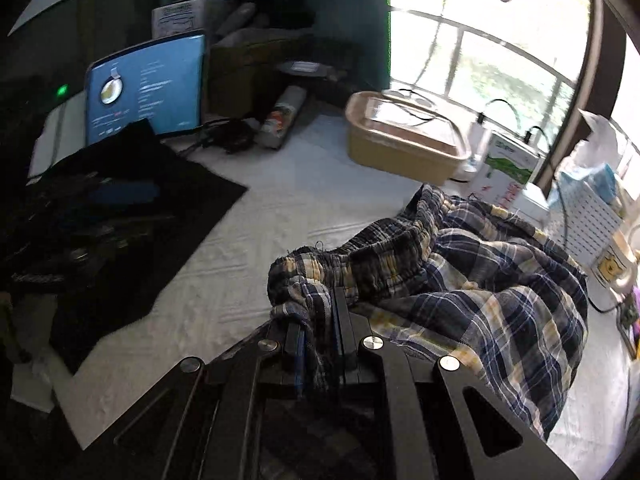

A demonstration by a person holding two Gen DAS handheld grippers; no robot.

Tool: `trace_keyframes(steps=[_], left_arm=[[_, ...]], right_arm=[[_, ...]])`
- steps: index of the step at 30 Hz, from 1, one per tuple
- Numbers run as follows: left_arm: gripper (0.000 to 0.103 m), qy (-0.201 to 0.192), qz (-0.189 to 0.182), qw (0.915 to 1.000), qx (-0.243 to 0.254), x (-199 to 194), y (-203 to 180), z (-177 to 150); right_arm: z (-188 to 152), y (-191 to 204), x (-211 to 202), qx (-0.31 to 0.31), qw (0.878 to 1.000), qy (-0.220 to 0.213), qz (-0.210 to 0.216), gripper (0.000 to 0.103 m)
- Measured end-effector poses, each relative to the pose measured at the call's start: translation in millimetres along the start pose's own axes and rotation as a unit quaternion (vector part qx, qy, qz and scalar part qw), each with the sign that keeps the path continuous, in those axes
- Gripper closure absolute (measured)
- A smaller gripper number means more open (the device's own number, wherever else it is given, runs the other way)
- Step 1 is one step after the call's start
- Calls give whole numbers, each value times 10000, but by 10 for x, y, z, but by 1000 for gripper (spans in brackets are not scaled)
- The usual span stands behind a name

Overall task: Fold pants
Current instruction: 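Carry the held cuff over the pants with the right gripper while the left gripper approaches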

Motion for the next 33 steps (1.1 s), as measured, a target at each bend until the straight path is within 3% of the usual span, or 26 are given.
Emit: trace_keyframes(steps=[4, 6, 7, 8, 10, 14, 16, 19, 20, 24, 27, 29, 33], left_arm=[[35, 49, -139, 9998, 131, 75, -156, 103], [35, 62, -266, 9994, 231, 115, -283, 154], [35, 77, -344, 9989, 323, 137, -371, 176], [35, 67, -394, 9984, 395, 152, -439, 196], [35, 63, -503, 9967, 636, 195, -618, 233], [35, 106, -627, 9929, 1002, 332, -894, 330], [35, 176, -727, 9909, 1121, 415, -997, 367], [35, 302, -594, 9879, 1402, 617, -1156, 411], [35, 328, -547, 9858, 1553, 711, -1215, 440], [35, 463, -225, 9792, 1963, 1020, -1273, 497], [35, 592, 15, 9770, 2050, 1261, -1226, 547], [35, 700, 118, 9784, 1941, 1408, -1146, 581], [34, 700, 288, 9801, 1838, 1557, -1015, 629]], right_arm=[[-182, 123, 106, -261, 9988, 359, 226, 92], [-210, 87, 51, -55, 9994, 206, 262, 88], [-215, 71, 12, 22, 9995, 138, 268, 74], [-220, 40, -56, 89, 9997, 44, 227, 46], [-211, 11, -199, 188, 9994, -185, 222, 11], [-240, -185, -516, 394, 9978, -529, 94, 11], [-319, -400, -647, 488, 9968, -603, -172, 11], [-497, -771, -689, 695, 9946, -528, -563, 12], [-564, -910, -685, 828, 9932, -486, -653, 19], [-744, -1444, -681, 1251, 9874, -485, -844, 31], [-732, -1753, -540, 1392, 9862, -495, -747, 48], [-739, -1897, -398, 1511, 9857, -443, -595, 68], [-736, -2007, -3, 1416, 9888, -45, -460, 74]])
Point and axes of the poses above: each gripper's, at about its wrist camera, not at the fingertips, and x roughly the way its jaws point, y to its left, z to its top, the point moved 9 cm from there along x, roughly the way its jaws point, and after that the axes turned 12 degrees about -x, right-handed, at the moved point
